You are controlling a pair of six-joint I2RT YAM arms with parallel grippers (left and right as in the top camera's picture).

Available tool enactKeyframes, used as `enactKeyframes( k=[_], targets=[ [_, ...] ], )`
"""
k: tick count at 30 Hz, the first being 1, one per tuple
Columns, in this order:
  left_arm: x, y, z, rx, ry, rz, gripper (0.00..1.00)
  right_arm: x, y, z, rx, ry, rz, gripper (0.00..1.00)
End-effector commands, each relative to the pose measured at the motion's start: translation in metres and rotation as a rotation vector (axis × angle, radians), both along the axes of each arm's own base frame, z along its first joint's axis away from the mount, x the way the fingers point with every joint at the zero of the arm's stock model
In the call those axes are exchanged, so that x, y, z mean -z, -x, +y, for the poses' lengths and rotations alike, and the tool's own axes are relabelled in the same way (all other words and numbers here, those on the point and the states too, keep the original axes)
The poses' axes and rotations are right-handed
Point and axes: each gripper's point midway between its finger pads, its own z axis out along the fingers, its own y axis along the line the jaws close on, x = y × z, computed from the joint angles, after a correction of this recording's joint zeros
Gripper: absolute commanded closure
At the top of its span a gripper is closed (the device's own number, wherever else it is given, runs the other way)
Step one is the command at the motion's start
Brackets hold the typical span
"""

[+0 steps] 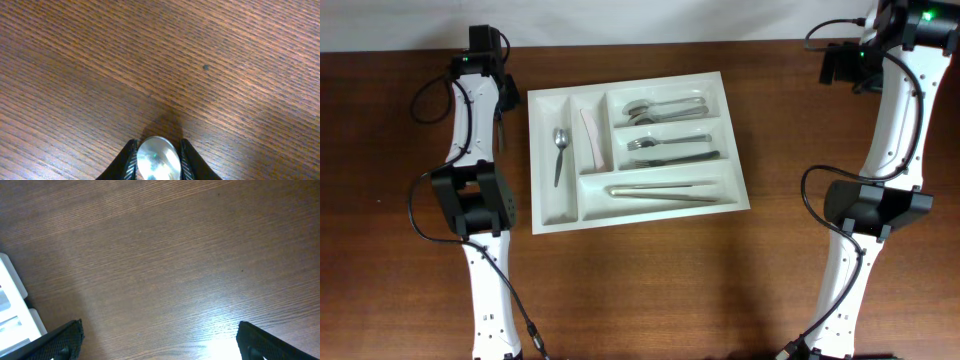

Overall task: Pack container
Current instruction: 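Close the left gripper on the spoon and lift it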

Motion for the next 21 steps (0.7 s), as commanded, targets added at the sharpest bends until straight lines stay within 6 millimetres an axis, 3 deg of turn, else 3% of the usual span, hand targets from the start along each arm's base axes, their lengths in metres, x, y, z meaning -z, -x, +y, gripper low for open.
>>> enactKeyframes(
  k=[1,8,21],
  targets=[
    [0.051,0.023,-0.001,0.003,0.019,0.128,0.98,-0.003,0.003,-0.001,-0.005,0.011,0.003,0.01],
    [0.034,0.017,0.0,0.002,0.016,0.094,0.98,-0.003,0.003,-0.001,-0.005,0.011,0.003,0.01],
    [-0.046,0.007,0.002,0.012,-0.005,-0.022,0.98,-0.003,0.003,-0.001,-0.005,0.011,0.003,0.01]
  ],
)
